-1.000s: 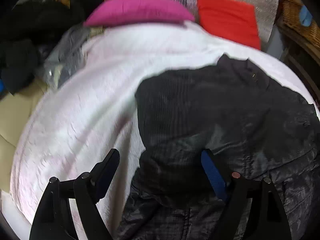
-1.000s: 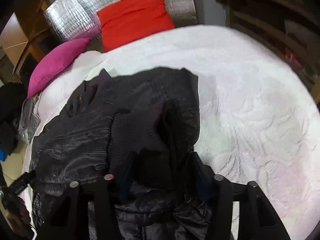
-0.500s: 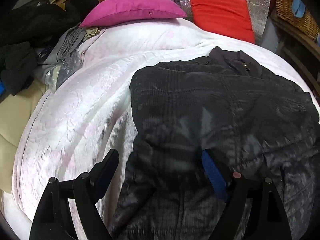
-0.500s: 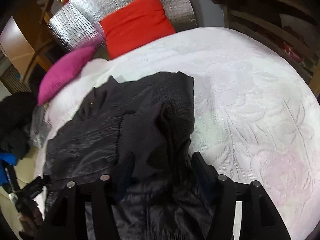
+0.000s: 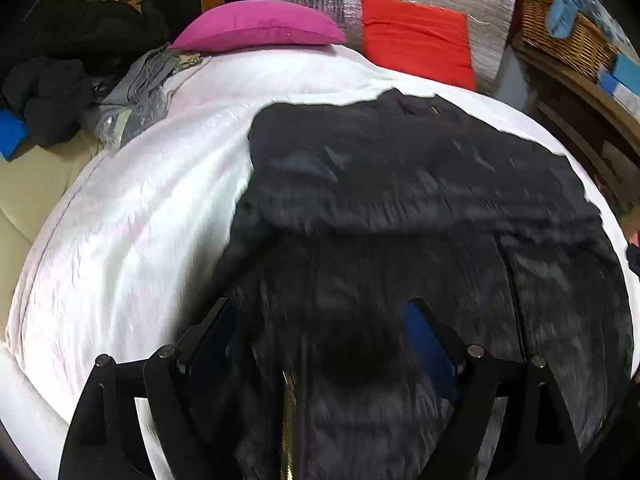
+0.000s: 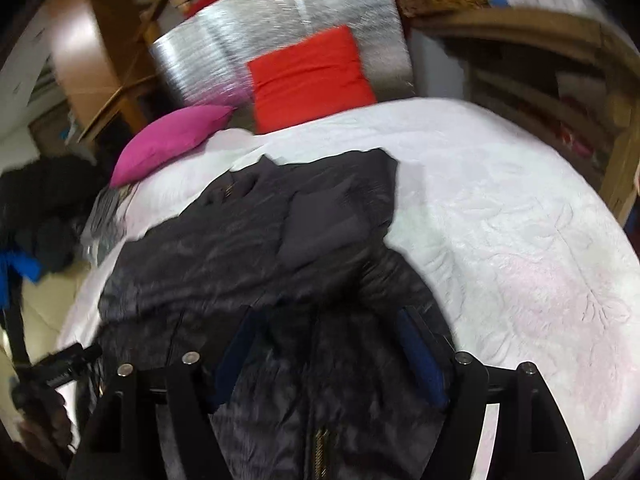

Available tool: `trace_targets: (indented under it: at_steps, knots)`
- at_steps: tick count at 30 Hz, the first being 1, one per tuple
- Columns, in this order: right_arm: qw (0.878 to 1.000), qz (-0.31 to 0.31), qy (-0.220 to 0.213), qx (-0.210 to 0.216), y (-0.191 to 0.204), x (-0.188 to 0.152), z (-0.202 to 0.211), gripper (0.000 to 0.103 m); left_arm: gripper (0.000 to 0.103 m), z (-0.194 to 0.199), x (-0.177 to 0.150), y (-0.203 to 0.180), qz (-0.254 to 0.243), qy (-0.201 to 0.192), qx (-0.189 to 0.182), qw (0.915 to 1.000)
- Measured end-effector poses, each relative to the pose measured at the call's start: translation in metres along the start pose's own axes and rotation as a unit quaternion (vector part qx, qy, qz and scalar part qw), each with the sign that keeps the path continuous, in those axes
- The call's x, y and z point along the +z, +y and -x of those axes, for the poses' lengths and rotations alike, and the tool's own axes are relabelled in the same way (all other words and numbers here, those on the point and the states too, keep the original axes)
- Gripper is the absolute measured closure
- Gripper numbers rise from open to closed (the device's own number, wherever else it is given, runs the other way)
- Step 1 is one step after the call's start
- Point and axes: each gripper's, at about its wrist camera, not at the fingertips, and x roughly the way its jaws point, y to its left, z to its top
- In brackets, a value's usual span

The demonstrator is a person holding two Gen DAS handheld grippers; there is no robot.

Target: Fold large clothes

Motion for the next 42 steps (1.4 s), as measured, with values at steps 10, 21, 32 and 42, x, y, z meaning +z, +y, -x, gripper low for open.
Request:
trace_targets:
  at_steps: [10, 21, 32, 42]
  knots:
    - [0.998, 0.059, 0.031, -0.002, 0.041, -0.06, 0.019, 0.027, 0.016, 0.045, -0.08, -0.022, -0.085, -0.041, 0.033, 0.995]
    - [0.999, 0.052, -0.004, -0.001, 0.03, -0.096, 0.081, 0.027, 0.011, 0.083, -0.146, -0.007, -0.08, -0.048, 0.039, 0.9949]
    - [0.993, 0.02, 0.108, 0.042, -0.008, -0.14, 0.118, 0.025, 0.011, 0.089, -0.186, 0.046, 0.061, 0.024, -0.009, 0.9978]
    - [0.973, -0.078, 0.214, 0.031, -0.05, -0.185, 0.076, 0.025, 0.011, 0.056, -0.202, 0.071, 0.157, 0.1, -0.026, 0.9821]
